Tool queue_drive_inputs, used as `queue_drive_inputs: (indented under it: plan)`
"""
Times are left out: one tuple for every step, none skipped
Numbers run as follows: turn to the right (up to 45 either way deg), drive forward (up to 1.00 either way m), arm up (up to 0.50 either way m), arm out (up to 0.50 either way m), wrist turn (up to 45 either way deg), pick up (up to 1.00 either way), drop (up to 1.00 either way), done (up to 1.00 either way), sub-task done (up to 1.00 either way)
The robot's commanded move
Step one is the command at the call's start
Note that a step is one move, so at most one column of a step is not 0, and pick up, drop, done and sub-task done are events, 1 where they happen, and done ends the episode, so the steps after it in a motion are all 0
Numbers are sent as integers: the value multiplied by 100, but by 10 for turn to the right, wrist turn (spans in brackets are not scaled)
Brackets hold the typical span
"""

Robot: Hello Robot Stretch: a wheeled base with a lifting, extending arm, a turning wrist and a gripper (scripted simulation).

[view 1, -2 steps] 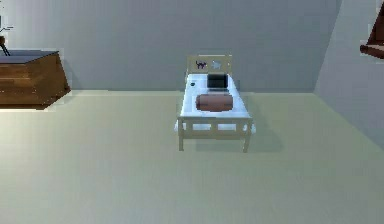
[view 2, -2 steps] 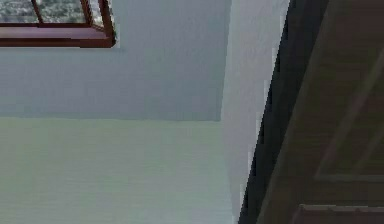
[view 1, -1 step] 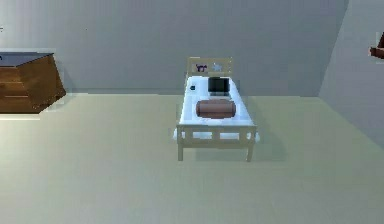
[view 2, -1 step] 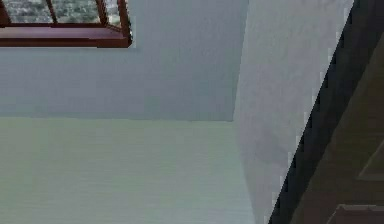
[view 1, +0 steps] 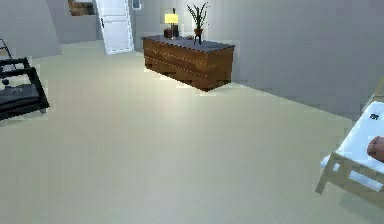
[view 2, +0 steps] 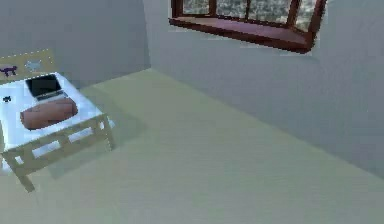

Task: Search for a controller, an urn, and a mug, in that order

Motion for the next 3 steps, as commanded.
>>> queue_drive_inputs:
  plan:
    - [-270,0,0,0,0,0,0,0,0]
    - [0,100,0,0,0,0,0,0,0]
    - [0,100,0,0,0,0,0,0,0]
